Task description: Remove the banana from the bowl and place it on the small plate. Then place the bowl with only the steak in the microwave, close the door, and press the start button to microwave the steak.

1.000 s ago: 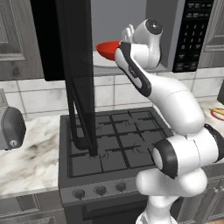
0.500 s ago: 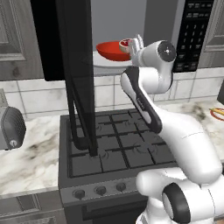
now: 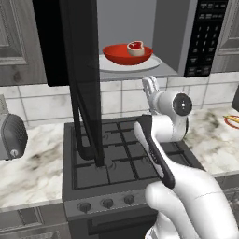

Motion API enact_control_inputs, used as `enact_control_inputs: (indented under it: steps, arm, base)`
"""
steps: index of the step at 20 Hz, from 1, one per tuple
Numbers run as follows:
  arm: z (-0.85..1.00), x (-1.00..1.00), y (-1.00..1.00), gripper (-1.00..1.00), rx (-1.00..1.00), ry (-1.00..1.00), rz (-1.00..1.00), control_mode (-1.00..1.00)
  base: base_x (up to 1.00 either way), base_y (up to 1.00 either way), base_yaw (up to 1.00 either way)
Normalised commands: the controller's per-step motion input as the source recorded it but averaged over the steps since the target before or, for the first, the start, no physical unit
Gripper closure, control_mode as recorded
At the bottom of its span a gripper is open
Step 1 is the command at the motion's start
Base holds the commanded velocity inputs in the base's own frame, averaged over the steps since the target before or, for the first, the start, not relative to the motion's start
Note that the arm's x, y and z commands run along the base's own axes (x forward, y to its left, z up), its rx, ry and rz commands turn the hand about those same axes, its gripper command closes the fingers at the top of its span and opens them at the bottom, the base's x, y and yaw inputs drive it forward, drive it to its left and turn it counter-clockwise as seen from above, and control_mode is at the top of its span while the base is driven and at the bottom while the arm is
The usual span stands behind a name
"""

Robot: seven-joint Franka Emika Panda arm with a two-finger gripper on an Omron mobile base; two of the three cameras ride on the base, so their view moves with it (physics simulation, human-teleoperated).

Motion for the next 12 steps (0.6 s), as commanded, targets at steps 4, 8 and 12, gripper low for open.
enact_control_inputs:
  steps: [4,8,12]
  arm:
    - [-0.98,-0.27,-0.01,-1.00,-0.38,0.00,0.00,-1.00]
    - [-0.31,-0.53,-0.06,-1.00,-0.32,-0.19,-0.02,-1.00]
    - [-0.21,-0.27,0.00,-1.00,-0.36,-0.15,-0.01,-1.00]
  base:
    - [0.00,0.00,0.00]
    - [0.00,0.00,0.00]
    - [0.00,0.00,0.00]
